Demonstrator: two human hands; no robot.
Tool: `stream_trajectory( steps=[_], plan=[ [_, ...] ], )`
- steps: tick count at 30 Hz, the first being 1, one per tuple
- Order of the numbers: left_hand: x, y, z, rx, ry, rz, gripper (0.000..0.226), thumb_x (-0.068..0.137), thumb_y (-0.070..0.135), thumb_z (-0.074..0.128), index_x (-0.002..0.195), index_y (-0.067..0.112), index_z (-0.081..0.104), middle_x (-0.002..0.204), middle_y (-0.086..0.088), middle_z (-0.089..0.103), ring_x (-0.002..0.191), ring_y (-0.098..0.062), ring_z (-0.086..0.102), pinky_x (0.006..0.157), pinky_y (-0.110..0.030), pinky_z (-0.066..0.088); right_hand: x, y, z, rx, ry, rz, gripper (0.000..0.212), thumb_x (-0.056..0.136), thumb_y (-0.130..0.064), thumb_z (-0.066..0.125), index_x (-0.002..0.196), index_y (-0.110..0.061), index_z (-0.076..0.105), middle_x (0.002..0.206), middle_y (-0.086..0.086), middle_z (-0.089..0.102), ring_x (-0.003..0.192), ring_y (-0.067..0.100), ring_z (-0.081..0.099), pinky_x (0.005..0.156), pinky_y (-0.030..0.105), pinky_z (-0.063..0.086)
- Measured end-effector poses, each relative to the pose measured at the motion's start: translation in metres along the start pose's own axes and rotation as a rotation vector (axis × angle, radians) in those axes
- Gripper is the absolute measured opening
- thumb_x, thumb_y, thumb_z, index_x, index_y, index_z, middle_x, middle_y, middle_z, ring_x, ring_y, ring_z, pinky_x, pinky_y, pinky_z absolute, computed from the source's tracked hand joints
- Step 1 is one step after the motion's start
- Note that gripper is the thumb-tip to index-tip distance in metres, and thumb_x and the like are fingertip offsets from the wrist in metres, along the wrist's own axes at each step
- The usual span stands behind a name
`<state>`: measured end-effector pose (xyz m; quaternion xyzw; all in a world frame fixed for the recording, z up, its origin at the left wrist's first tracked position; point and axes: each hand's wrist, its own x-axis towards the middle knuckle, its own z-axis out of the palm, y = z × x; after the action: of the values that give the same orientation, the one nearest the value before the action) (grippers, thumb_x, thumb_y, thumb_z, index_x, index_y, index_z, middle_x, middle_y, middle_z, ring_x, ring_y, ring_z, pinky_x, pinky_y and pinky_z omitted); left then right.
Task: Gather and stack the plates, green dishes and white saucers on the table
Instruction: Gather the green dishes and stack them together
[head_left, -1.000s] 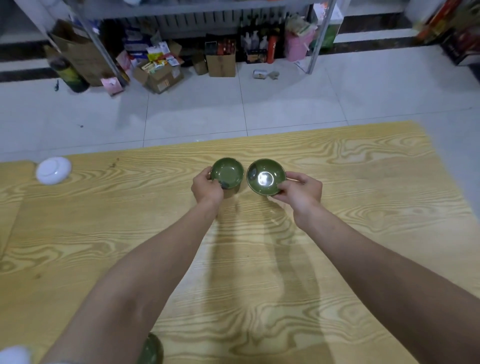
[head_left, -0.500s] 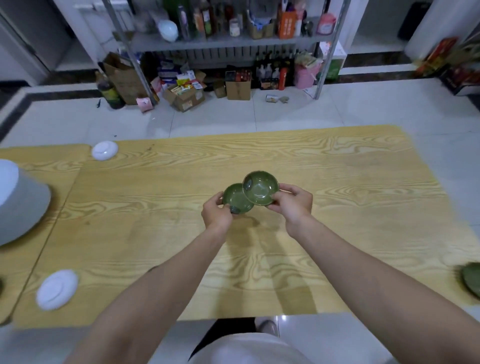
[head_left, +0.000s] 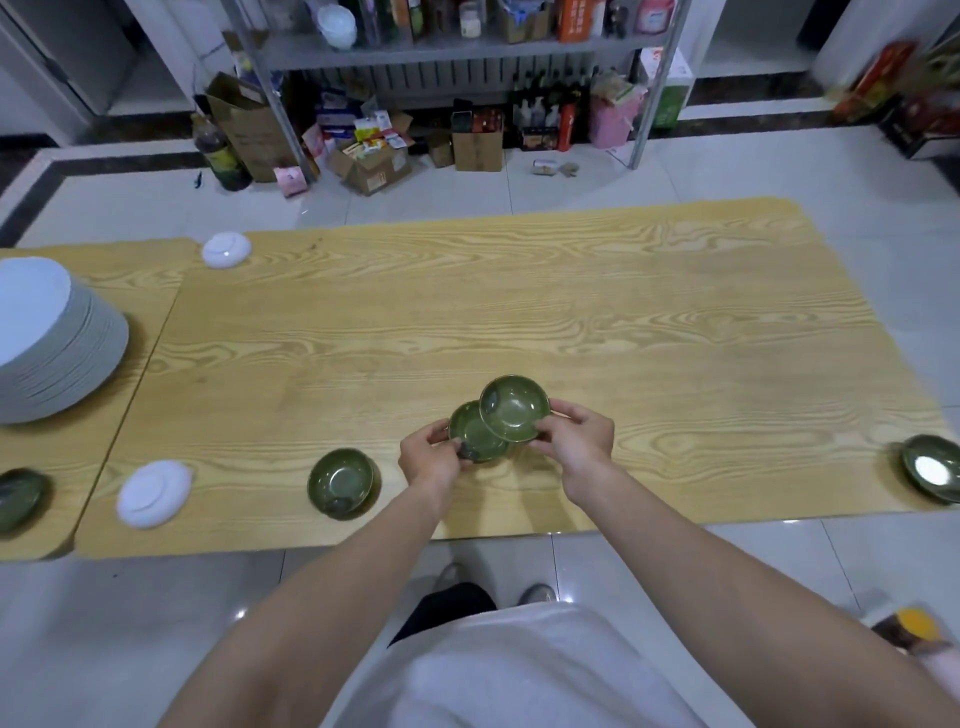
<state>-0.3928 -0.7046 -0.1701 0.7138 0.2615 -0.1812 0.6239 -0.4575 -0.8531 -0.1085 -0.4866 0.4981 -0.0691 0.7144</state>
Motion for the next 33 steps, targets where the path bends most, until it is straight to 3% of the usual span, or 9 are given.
stream_trajectory(
  steps=[5, 10, 15, 21, 25, 30, 33],
  plan=[
    [-0.004, -0.008, -0.013, -0.047, -0.014, -0.043, 0.030, 0.087, -0.012, 0.065, 0.097, 0.016, 0.071, 0.094, 0.002, 0.068, 0.075, -0.018, 0.072, 0.057, -0.025, 0.059, -0.008, 0.018, 0.005, -0.052, -0.001, 0.026, 0.034, 0.082, 0.014, 0.068, 0.110, -0.005, 0.071, 0.110, 0.014, 0.070, 0.081, 0.020, 0.071, 0.060, 0.024, 0.059],
    [-0.003, -0.013, -0.018, -0.087, -0.054, -0.077, 0.028, 0.091, -0.009, 0.061, 0.114, 0.004, 0.068, 0.092, 0.000, 0.067, 0.070, -0.022, 0.074, 0.060, -0.027, 0.061, -0.006, 0.027, 0.011, -0.083, 0.003, 0.036, 0.034, 0.084, 0.014, 0.068, 0.113, -0.004, 0.070, 0.111, 0.014, 0.071, 0.084, 0.019, 0.070, 0.056, 0.020, 0.058],
    [0.003, -0.018, -0.024, -0.096, -0.076, -0.087, 0.024, 0.092, -0.007, 0.061, 0.111, 0.005, 0.069, 0.093, -0.009, 0.072, 0.064, -0.018, 0.072, 0.061, -0.026, 0.060, 0.004, 0.035, 0.025, -0.148, 0.016, 0.040, 0.037, 0.084, 0.012, 0.069, 0.117, -0.004, 0.069, 0.115, 0.015, 0.070, 0.082, 0.020, 0.071, 0.063, 0.024, 0.060],
    [0.003, -0.021, -0.024, -0.144, -0.056, -0.123, 0.019, 0.092, -0.005, 0.062, 0.104, 0.008, 0.069, 0.083, -0.011, 0.074, 0.064, -0.020, 0.070, 0.065, -0.031, 0.062, 0.013, 0.040, 0.030, -0.193, 0.046, 0.028, 0.033, 0.083, 0.012, 0.070, 0.112, -0.003, 0.071, 0.106, 0.012, 0.072, 0.069, 0.013, 0.068, 0.062, 0.024, 0.059],
    [0.002, -0.020, -0.023, -0.158, -0.051, -0.124, 0.018, 0.093, -0.004, 0.061, 0.104, 0.007, 0.069, 0.083, -0.012, 0.074, 0.068, -0.023, 0.071, 0.069, -0.034, 0.062, 0.014, 0.042, 0.035, -0.204, 0.038, 0.042, 0.028, 0.080, 0.011, 0.074, 0.106, -0.001, 0.072, 0.101, 0.013, 0.071, 0.072, 0.017, 0.068, 0.057, 0.020, 0.057],
    [0.003, -0.019, -0.023, -0.146, -0.045, -0.113, 0.020, 0.094, -0.004, 0.060, 0.107, 0.007, 0.069, 0.086, -0.014, 0.074, 0.066, -0.021, 0.071, 0.068, -0.034, 0.063, 0.014, 0.045, 0.039, -0.214, 0.046, 0.054, 0.021, 0.078, 0.009, 0.077, 0.083, -0.010, 0.071, 0.088, 0.006, 0.069, 0.071, 0.017, 0.069, 0.052, 0.017, 0.055],
    [0.003, -0.018, -0.022, -0.145, -0.042, -0.110, 0.021, 0.094, -0.004, 0.058, 0.108, 0.007, 0.069, 0.085, -0.011, 0.074, 0.067, -0.020, 0.071, 0.067, -0.033, 0.063, 0.016, 0.047, 0.039, -0.217, 0.046, 0.063, 0.021, 0.077, 0.010, 0.077, 0.086, -0.008, 0.072, 0.082, 0.002, 0.068, 0.068, 0.015, 0.069, 0.052, 0.016, 0.055]
  ],
)
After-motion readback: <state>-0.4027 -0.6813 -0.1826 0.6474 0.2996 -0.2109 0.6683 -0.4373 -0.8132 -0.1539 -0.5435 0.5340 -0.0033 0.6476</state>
